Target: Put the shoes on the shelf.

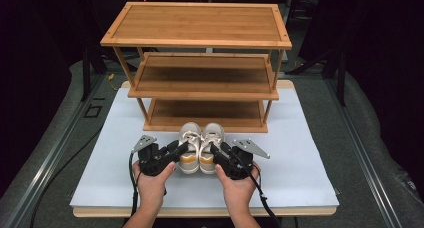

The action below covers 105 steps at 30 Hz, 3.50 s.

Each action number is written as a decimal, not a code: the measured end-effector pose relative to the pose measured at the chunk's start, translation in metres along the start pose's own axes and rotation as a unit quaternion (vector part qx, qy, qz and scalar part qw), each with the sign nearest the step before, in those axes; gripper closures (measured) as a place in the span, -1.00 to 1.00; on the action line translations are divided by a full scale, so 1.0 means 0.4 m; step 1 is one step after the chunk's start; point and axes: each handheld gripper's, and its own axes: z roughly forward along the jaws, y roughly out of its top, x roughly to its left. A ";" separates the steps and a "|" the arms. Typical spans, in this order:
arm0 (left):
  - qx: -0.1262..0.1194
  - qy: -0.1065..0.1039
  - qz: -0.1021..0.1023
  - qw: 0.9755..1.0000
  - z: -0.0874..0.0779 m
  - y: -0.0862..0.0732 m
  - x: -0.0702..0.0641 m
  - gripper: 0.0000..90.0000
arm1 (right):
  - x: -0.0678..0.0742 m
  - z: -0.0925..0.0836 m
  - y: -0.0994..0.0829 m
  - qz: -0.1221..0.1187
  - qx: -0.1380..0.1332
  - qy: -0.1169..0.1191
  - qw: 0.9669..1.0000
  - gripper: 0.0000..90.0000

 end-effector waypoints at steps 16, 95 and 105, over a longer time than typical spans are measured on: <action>-0.006 -0.006 0.009 1.000 -0.015 0.074 -0.013 0.26 | 0.023 -0.007 0.067 -0.001 -0.009 0.011 1.000 0.29; -0.019 -0.011 0.025 0.999 0.038 0.313 -0.019 0.27 | 0.045 0.048 0.288 -0.024 -0.035 0.012 0.999 0.29; -0.022 -0.010 0.024 0.999 0.062 0.341 -0.008 0.27 | 0.037 0.075 0.316 -0.019 -0.038 0.012 0.999 0.29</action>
